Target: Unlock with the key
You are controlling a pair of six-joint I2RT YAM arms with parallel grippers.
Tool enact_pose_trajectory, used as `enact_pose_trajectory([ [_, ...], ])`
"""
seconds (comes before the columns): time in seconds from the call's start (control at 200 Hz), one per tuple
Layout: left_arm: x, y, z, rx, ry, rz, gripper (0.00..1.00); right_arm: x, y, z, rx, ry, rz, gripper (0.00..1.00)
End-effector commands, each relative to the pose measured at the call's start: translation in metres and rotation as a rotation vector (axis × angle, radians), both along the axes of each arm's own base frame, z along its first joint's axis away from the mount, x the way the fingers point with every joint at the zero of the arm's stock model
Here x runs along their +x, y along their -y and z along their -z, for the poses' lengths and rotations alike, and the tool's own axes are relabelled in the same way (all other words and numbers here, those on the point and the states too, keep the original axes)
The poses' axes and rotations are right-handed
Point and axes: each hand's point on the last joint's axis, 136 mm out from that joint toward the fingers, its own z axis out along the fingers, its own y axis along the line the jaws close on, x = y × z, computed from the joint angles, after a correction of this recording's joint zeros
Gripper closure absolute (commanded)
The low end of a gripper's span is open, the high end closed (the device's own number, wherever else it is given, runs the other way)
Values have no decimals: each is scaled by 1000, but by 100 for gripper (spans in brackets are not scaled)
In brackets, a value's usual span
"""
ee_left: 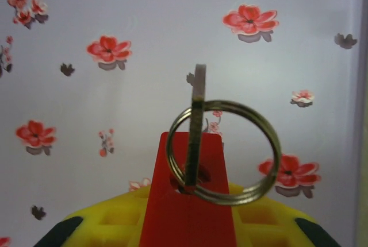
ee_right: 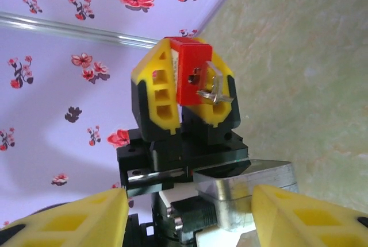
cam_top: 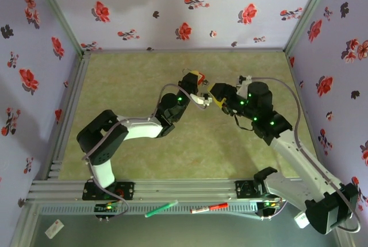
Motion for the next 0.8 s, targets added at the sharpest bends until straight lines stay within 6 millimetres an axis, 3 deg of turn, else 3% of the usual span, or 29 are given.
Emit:
enact_pose_trajectory([
  [0.0, -23, 15, -50, -84, 143, 59, 100, 2, 12, -10, 45, 17, 0, 41],
  [0.13, -37, 20, -56, -116, 136, 99, 100, 10, 27, -16, 17, 42, 9, 41],
  [0.395, -53, 26, -50, -128, 103, 110, 100, 25, 16, -18, 75, 50, -55, 55],
  [0.795, -49, 30, -56, -174, 89, 113, 100, -2, 21, -9, 111, 61, -61, 65],
])
